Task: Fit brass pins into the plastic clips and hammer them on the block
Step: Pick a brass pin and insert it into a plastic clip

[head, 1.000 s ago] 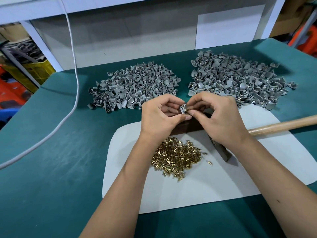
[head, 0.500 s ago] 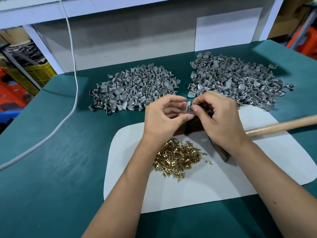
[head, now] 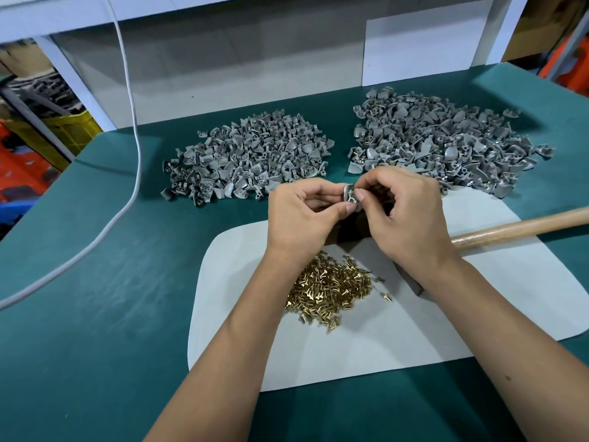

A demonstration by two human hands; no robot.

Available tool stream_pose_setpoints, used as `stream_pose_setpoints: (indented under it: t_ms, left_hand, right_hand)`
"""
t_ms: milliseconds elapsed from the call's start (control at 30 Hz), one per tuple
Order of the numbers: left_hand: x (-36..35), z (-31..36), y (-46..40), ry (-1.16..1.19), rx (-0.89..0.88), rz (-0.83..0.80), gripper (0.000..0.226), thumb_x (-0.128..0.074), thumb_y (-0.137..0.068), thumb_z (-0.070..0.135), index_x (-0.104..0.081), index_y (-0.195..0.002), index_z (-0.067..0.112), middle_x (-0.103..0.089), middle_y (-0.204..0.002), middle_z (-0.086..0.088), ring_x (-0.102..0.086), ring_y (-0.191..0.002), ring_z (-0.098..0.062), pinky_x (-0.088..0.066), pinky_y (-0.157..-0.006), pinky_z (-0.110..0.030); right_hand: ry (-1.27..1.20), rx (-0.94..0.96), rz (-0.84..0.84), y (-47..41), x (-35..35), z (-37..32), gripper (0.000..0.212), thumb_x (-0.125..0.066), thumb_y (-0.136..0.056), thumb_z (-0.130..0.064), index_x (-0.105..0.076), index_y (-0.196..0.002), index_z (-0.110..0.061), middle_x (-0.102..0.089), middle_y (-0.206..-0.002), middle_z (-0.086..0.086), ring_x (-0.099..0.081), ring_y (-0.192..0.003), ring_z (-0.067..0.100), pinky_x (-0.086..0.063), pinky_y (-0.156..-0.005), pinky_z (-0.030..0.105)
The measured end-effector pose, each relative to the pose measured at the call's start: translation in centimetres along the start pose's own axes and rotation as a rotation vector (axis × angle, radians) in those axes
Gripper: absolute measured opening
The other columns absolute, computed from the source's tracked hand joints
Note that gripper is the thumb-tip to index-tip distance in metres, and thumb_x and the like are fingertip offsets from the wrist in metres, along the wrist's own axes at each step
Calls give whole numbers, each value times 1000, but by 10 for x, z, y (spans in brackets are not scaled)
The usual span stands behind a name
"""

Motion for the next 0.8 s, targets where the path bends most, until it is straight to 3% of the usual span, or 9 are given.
stream_pose_setpoints:
  t_ms: [233, 400, 533, 700, 800]
  left_hand:
    - [-5, 3, 2, -25, -21, 26, 23, -84, -75, -9, -79, -88, 9, -79, -82, -8, -75, -76, -19, -62, -74, -29]
    - [-4, 4, 3, -71, -45, 31, 21, -85, -74, -7, -78, -91, 5, -78, -84, -10, -76, -78, -28, -64, -77, -34]
    - [-6, 4, 4, -114, -72, 55, 24, -89, -71, -4, -77, -91, 4, -78, -82, -6, -75, -74, -18, -63, -74, -29]
    - [-5, 3, 2, -220, -118, 113, 39, -91, -73, 8, -69, -100, 24, -76, -81, 3, -75, -78, -9, -62, -74, -24]
    - [0, 1, -2, -323, -152, 121, 30, -86, -80, 12, -73, -107, 19, -76, -89, 6, -74, -83, -5, -62, -79, -27]
  right_hand:
    - [7, -17, 9, 1, 0, -3, 4, -71, -88, -3, -74, -89, -6, -71, -83, 2, -63, -75, 14, -49, -71, 19]
    - [-46, -71, -16, 0, 0, -1, 6, -71, -88, -4, -75, -89, -8, -71, -80, -1, -64, -74, 12, -50, -70, 19]
    - [-78, -105, -65, -2, 1, -1, 6, -72, -89, -7, -77, -90, -11, -72, -80, -4, -66, -75, 8, -51, -71, 18]
    - [-80, -93, -291, -17, 23, -1, 8, -72, -94, -23, -79, -93, -21, -74, -82, -13, -67, -79, 2, -50, -76, 19]
    - [104, -118, -521, -31, 48, 9, 12, -74, -91, -34, -77, -81, -28, -71, -70, -16, -66, -70, 0, -49, -66, 21]
Point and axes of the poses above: each hand's wrist, its own y-axis away from the middle knuckle, its own x-axis out of the back of the hand, z = x × y, the point moved 1 cm from there along -y, towards the middle knuckle
